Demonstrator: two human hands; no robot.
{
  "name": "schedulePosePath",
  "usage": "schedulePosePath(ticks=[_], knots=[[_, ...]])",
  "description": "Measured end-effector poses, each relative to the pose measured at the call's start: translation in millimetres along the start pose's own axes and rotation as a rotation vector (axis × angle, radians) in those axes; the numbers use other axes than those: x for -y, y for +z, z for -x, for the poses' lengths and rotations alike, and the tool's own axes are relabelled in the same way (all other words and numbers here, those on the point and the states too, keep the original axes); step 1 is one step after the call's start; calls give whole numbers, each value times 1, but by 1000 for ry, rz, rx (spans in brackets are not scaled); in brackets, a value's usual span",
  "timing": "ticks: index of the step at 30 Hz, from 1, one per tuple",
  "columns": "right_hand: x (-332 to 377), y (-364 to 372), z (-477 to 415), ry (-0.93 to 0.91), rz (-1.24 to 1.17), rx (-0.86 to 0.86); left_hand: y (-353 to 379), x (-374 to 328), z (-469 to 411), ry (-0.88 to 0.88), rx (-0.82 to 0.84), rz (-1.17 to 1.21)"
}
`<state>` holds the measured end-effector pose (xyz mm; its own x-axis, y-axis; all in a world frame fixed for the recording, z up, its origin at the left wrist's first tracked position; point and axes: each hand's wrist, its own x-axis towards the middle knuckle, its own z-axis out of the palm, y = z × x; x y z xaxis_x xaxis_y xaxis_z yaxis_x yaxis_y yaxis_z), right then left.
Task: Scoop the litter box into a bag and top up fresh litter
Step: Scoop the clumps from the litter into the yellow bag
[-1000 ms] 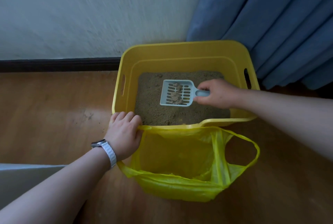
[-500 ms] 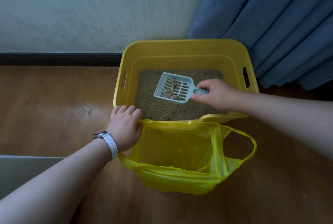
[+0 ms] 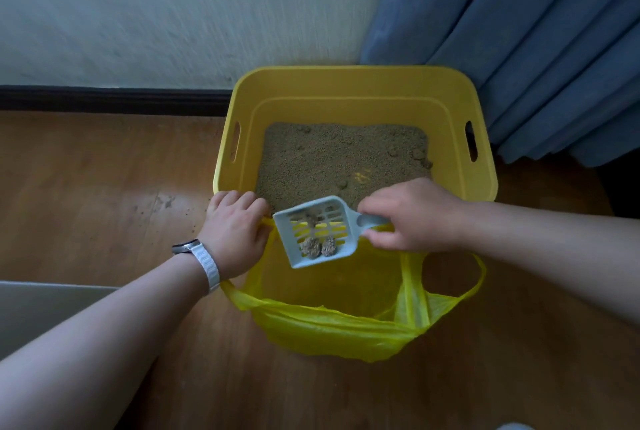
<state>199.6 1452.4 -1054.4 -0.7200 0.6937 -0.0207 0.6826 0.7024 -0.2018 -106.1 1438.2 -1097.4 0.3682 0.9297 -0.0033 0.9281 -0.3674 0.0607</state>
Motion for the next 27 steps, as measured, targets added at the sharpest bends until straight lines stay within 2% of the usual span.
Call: schedulePosePath(ticks=[2,4,7,15,25,27], knots=[[2,6,2,-181,98,-100,0,0,0,1,5,-5],[2,12,1,-310,149,-125,0,0,0,-14,26,-11],[0,18,1,-389,202,-173,1,0,-1,-22,36,-7],[6,18,4,-393,257,-317,-2,-2,0,-35,36,2],[2,12,3,-355,222,-299,-4,-3,-3,-50,78,12],[2,11,4,-282,185,-276,-5,-4,-2,-48,73,8]])
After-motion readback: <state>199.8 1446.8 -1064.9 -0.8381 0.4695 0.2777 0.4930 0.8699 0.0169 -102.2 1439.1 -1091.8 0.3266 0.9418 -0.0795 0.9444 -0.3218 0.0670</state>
